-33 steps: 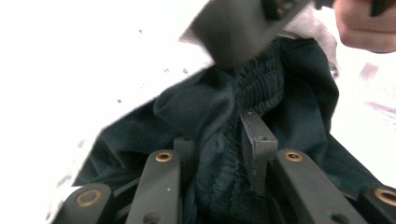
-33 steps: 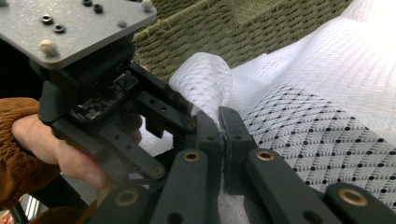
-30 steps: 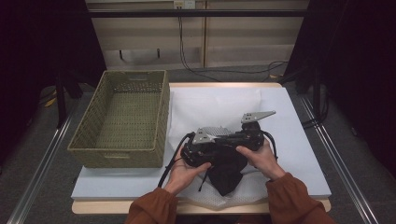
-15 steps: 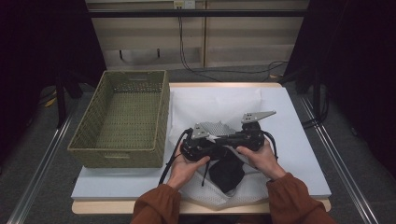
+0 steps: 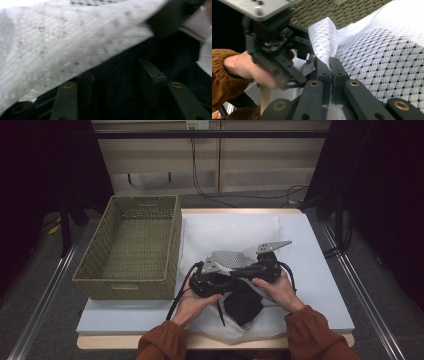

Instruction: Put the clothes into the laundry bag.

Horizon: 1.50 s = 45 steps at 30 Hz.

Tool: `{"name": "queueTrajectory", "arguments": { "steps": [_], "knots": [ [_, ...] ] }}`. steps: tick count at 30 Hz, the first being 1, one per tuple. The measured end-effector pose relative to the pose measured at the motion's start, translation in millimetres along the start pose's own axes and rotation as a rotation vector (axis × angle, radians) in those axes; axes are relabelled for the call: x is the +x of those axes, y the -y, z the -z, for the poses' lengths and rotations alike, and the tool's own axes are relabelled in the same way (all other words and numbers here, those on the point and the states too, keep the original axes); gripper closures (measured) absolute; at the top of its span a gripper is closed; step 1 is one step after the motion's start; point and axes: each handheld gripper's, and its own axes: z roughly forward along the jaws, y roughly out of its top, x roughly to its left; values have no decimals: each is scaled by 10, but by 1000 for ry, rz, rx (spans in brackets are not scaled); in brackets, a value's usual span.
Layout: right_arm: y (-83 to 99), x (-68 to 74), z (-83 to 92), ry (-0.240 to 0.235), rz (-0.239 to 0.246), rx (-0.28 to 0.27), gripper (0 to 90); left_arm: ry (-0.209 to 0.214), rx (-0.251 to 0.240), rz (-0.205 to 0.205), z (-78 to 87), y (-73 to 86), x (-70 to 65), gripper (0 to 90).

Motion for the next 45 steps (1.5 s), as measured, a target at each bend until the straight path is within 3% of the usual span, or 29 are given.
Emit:
{"name": "queueTrajectory", "arguments": {
  "steps": [3, 6, 11, 13, 21, 26, 31, 33, 37, 38, 40, 41, 42, 43, 44, 45],
  "knots": [
    [5, -23, 10, 4, -1, 2, 877, 22, -10, -15, 75, -23, -27, 470],
    [8, -25, 14, 8, -4, -2, 875, 43, -68, 13, 273, -26, -9, 441],
    [17, -28, 10, 10, 1, 2, 875, 76, -62, -6, 349, 60, -83, 420],
    [17, -29, 1, 12, 1, 3, 874, 90, -47, -45, 323, 121, -145, 409],
    [14, -12, 2, 10, 5, 8, 870, 166, 63, -86, 14, 197, -280, 316],
    [17, -15, 3, 12, 6, 8, 870, 193, 74, -89, -64, 230, -324, 246],
    [17, -9, 11, 13, 8, 9, 870, 212, 101, -124, -70, 235, -372, 196],
    [18, -13, 9, 12, 7, 6, 871, 216, 93, -112, -91, 239, -372, 195],
    [20, -9, -8, 14, 6, 13, 872, 195, 126, -153, -157, 259, -404, 250],
    [24, -16, -12, 14, 6, 18, 872, 202, 139, -160, -185, 258, -399, 301],
    [25, -18, -14, 13, 6, 19, 873, 202, 148, -159, -181, 241, -393, 318],
    [26, -18, -18, 11, 6, 20, 873, 196, 149, -150, -180, 227, -392, 419],
    [26, -18, -18, 11, 6, 20, 873, 203, 153, -145, -177, 216, -385, 419],
    [26, -15, -17, 11, 5, 19, 873, 205, 164, -175, -158, 195, -339, 570],
    [26, -15, -17, 11, 5, 19, 873, 205, 164, -175, -158, 195, -339, 625],
    [27, -17, -14, 11, 11, 22, 873, 181, 152, -135, -174, 205, -357, 625]
  ]
}}
